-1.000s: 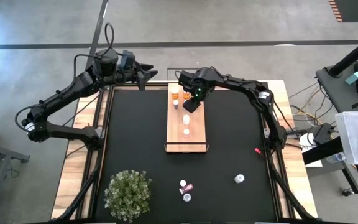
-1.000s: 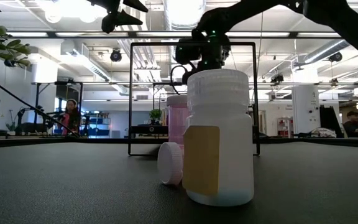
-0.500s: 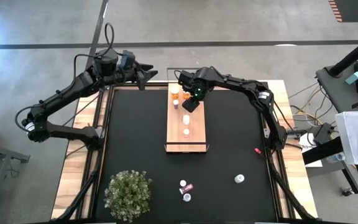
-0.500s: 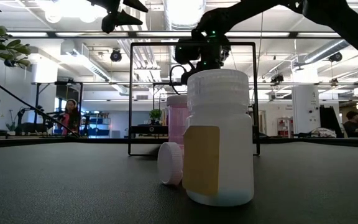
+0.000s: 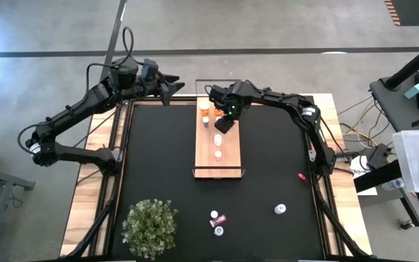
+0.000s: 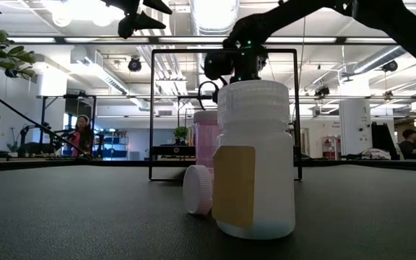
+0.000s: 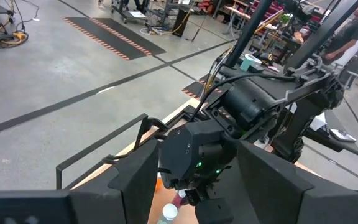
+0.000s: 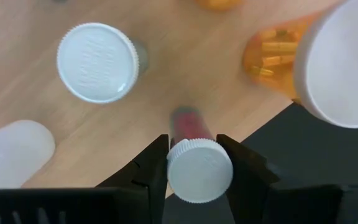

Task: Pick and place medicine bottles onto shelf by color
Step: Put the blue pill bottle aligned with the other blue pill bottles on the shelf, then put the top white pill bottle aligned with the other white pill bottle on the shelf

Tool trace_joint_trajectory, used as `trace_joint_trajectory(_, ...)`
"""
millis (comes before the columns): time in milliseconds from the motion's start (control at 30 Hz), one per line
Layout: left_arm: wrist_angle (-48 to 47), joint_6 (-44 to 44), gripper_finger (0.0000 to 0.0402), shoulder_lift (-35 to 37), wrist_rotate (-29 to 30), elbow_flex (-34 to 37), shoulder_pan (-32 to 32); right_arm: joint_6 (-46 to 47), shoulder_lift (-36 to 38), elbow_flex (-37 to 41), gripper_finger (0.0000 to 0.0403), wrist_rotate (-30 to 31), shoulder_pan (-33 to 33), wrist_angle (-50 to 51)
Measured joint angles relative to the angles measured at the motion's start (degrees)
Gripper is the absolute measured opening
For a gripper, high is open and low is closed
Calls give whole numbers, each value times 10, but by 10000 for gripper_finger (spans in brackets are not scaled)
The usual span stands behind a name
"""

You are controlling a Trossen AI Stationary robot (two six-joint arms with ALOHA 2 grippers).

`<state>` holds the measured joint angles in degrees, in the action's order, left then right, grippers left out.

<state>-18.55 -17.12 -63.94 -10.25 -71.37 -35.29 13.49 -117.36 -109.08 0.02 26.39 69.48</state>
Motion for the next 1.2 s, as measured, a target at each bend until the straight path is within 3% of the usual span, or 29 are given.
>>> trace_joint_trajectory(767,0,-5,203,0,0,0,0,-6,0,-2,111,1,0,-15)
trace_joint_trajectory(1200,0,-5,203,0,0,0,0,-8,11,-2,196,1,0,-15)
